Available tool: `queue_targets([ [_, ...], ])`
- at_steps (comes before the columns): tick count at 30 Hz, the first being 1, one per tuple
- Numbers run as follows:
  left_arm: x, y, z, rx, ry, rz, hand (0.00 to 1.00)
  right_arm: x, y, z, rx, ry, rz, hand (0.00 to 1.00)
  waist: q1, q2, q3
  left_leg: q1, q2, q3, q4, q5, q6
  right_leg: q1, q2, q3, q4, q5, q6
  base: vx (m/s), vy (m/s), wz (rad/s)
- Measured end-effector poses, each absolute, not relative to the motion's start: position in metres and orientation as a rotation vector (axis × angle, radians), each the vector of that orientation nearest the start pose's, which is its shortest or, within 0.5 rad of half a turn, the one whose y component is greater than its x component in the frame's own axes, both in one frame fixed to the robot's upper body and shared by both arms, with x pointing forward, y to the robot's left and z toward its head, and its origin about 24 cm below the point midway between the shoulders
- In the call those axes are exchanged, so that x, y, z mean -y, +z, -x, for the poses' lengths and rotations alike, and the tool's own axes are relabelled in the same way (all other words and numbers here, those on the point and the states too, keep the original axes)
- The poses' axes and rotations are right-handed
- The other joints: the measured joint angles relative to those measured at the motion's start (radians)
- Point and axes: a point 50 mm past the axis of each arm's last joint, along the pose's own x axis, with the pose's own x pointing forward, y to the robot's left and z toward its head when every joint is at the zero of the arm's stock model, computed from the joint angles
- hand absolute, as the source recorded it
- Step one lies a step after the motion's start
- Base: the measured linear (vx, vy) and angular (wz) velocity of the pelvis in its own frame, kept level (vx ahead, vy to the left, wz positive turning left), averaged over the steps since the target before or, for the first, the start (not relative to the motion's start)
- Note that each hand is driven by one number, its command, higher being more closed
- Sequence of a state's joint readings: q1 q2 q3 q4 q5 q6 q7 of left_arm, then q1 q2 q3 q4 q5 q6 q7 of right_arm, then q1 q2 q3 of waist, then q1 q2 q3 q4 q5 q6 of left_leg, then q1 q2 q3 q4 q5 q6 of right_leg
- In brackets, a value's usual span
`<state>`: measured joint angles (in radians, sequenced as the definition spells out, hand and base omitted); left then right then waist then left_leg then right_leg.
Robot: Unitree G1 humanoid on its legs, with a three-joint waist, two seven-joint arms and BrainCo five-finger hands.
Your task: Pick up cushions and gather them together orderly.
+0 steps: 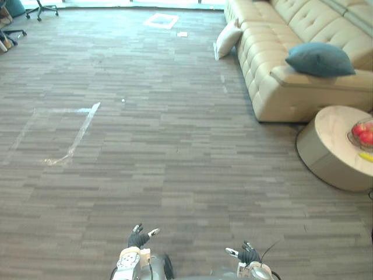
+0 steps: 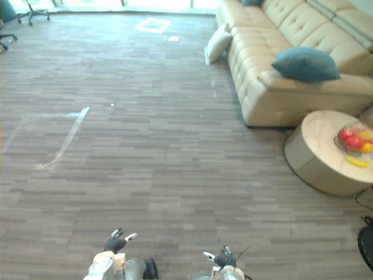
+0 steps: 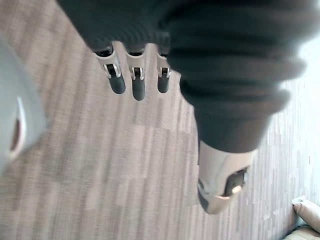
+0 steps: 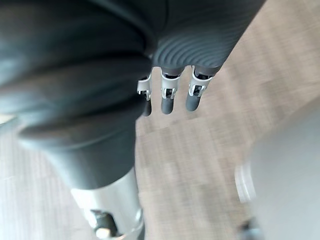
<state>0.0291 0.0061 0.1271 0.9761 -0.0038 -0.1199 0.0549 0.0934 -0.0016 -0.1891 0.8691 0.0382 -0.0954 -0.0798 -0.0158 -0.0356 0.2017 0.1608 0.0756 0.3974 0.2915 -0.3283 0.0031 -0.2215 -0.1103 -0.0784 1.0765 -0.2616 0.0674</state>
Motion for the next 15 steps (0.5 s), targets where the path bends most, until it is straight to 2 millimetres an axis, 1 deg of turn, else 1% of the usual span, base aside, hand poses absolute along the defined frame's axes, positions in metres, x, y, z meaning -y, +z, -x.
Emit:
queue_targets([
  [1,-0.172,-0.146,-0.137,-0.892,0.172,0.025,0.00,0.190,-0.137,-0.134,-0.829,-0.308,-0.075,0.00,-0.004,0.003,0.003,0.075,0.012,-0.008,-0.040,-0.013,-0.012,-0.096,-0.002,-0.036,-0.088,-0.023,-0.023,0.59,-0.071,0.25],
  [2,-0.171,-0.147,-0.136,-0.900,0.171,0.026,0.00,0.190,-0.136,-0.134,-0.823,-0.309,-0.075,0.00,-0.008,0.004,0.003,0.107,0.020,-0.010,-0.054,-0.017,-0.010,-0.132,-0.001,-0.053,-0.149,-0.026,-0.032,0.76,-0.110,0.42],
  [3,-0.170,-0.148,-0.134,-0.912,0.164,0.023,0.00,0.191,-0.135,-0.137,-0.813,-0.308,-0.075,0.00,-0.018,0.004,0.003,0.160,0.035,-0.017,-0.082,-0.020,-0.007,-0.173,0.001,-0.080,-0.306,-0.003,-0.036,0.82,-0.218,0.69],
  [4,-0.167,-0.150,-0.131,-0.923,0.144,0.012,0.00,0.191,-0.135,-0.138,-0.813,-0.307,-0.074,0.00,-0.029,-0.005,-0.002,0.218,0.037,-0.039,-0.111,-0.020,-0.010,-0.188,0.008,-0.073,-0.561,0.095,-0.036,0.86,-0.231,0.77],
  [5,-0.166,-0.150,-0.131,-0.925,0.143,0.014,0.00,0.192,-0.135,-0.137,-0.816,-0.310,-0.074,0.00,-0.034,-0.001,-0.003,0.239,0.040,-0.056,-0.115,-0.024,-0.021,-0.190,0.013,-0.069,-0.588,0.215,-0.059,1.06,-0.276,0.54],
  [6,-0.158,-0.151,-0.131,-0.931,0.143,0.042,0.00,0.197,-0.133,-0.144,-0.803,-0.305,-0.055,0.00,-0.025,0.049,-0.007,0.270,0.097,-0.061,-0.104,-0.011,-0.053,-0.181,0.047,-0.094,-0.546,0.225,-0.126,0.88,-0.220,0.22],
  [7,-0.154,-0.149,-0.137,-0.914,0.141,0.059,0.00,0.198,-0.131,-0.150,-0.792,-0.307,-0.056,0.00,-0.016,0.062,-0.011,0.246,0.109,-0.095,-0.044,0.095,-0.092,-0.183,0.035,-0.097,-0.460,0.138,-0.146,0.85,-0.243,0.16],
  [8,-0.151,-0.148,-0.138,-0.911,0.137,0.065,0.00,0.198,-0.131,-0.149,-0.798,-0.311,-0.058,0.00,-0.023,0.064,-0.011,0.238,0.110,-0.114,-0.010,0.139,-0.083,-0.177,0.023,-0.103,-0.430,0.118,-0.154,0.79,-0.284,0.44],
  [9,-0.145,-0.148,-0.138,-0.911,0.127,0.078,0.00,0.202,-0.132,-0.146,-0.807,-0.328,-0.064,0.00,-0.039,0.071,-0.010,0.178,0.131,-0.165,0.146,0.253,-0.074,-0.122,0.015,-0.126,-0.425,0.081,-0.157,0.76,-0.291,0.52],
  [10,-0.149,-0.148,-0.137,-0.909,0.148,0.083,0.00,0.199,-0.134,-0.142,-0.821,-0.323,-0.070,0.00,-0.040,0.076,-0.011,0.052,0.185,-0.215,0.438,0.358,-0.098,-0.013,0.039,-0.127,-0.517,0.035,-0.152,0.74,-0.248,0.36],
  [11,-0.151,-0.147,-0.138,-0.900,0.161,0.090,0.00,0.200,-0.134,-0.142,-0.824,-0.323,-0.069,0.00,-0.031,0.085,-0.008,0.010,0.211,-0.216,0.551,0.351,-0.100,0.027,0.061,-0.124,-0.550,0.025,-0.154,0.80,-0.194,-0.15],
  [12,-0.158,-0.146,-0.138,-0.885,0.202,0.104,0.00,0.198,-0.134,-0.142,-0.826,-0.323,-0.073,0.00,-0.012,0.099,0.002,-0.089,0.271,-0.214,0.783,0.304,-0.109,0.133,0.112,-0.115,-0.622,0.016,-0.169,0.72,-0.127,-0.41],
  [13,-0.163,-0.145,-0.136,-0.880,0.222,0.102,0.00,0.193,-0.135,-0.142,-0.829,-0.319,-0.084,0.00,0.001,0.088,0.006,-0.167,0.281,-0.206,0.864,0.245,-0.098,0.223,0.127,-0.109,-0.685,-0.007,-0.176,0.67,-0.119,-0.32],
  [14,-0.166,-0.143,-0.138,-0.859,0.225,0.094,0.00,0.191,-0.136,-0.142,-0.835,-0.318,-0.089,0.00,0.004,0.075,0.007,-0.230,0.277,-0.190,0.863,0.208,-0.082,0.273,0.129,-0.105,-0.724,-0.021,-0.176,0.40,-0.064,-0.04],
  [15,-0.167,-0.141,-0.140,-0.849,0.224,0.094,0.00,0.190,-0.136,-0.141,-0.842,-0.316,-0.088,0.00,0.005,0.071,0.008,-0.261,0.274,-0.179,0.849,0.192,-0.081,0.297,0.129,-0.103,-0.740,-0.029,-0.179,0.45,-0.034,-0.06],
])
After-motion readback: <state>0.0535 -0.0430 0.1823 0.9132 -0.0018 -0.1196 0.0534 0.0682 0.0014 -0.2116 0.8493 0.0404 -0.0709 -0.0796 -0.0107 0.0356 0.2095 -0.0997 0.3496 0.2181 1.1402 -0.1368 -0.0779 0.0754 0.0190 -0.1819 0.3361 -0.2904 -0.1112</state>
